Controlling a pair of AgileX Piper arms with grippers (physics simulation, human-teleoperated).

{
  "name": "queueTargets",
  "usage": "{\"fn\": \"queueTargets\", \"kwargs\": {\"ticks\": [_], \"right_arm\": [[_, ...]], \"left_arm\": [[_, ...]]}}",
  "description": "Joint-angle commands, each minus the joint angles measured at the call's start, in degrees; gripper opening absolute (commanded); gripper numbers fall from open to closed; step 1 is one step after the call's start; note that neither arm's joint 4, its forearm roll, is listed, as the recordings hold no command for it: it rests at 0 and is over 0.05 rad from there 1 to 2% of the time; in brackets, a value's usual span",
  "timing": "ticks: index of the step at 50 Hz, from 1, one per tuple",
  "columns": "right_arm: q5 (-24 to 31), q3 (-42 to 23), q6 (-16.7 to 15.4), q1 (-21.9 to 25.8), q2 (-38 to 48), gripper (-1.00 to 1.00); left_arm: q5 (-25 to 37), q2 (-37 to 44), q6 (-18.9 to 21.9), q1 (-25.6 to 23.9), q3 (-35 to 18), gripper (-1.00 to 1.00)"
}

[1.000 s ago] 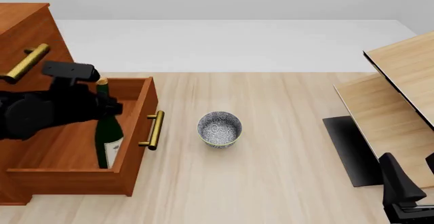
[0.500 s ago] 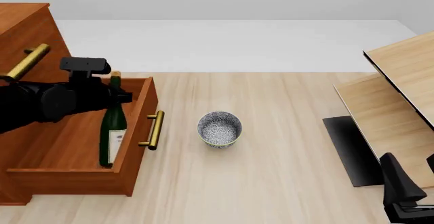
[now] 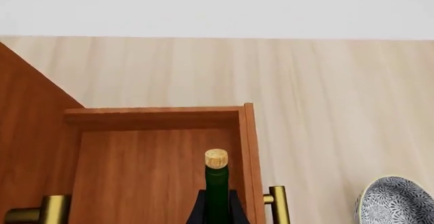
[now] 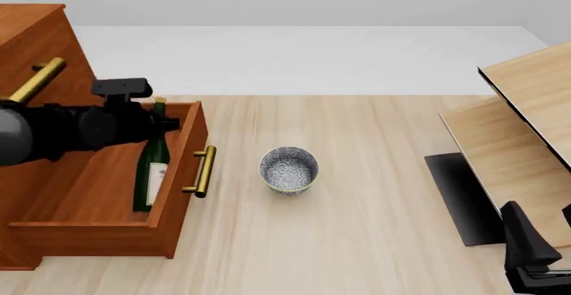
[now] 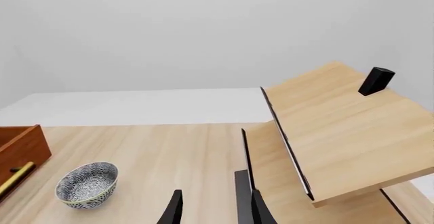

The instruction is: Put the wine bottle in the bottom drawer of the cabinet.

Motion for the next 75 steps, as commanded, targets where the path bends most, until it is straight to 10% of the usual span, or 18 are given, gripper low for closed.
{"fn": "queueTargets", "kwargs": {"ticks": [1, 37, 38, 75], "right_arm": [[0.0, 0.0, 0.0, -0.3, 0.0, 1.00], [-0.2, 0.0, 0.2, -0.9, 0.0, 1.00], [-0.1, 0.0, 0.2, -0.9, 0.0, 1.00], [0.0, 0.0, 0.1, -0.4, 0.0, 1.00]], "left_arm": [[0.5, 5.0, 1.3, 0.7, 1.3, -1.00], [1.4, 8.4, 3.5, 1.1, -3.7, -1.00], [1.2, 8.3, 4.3, 1.5, -3.6, 1.00], [9.8, -6.4, 0.9, 2.0, -7.9, 1.00]]}}
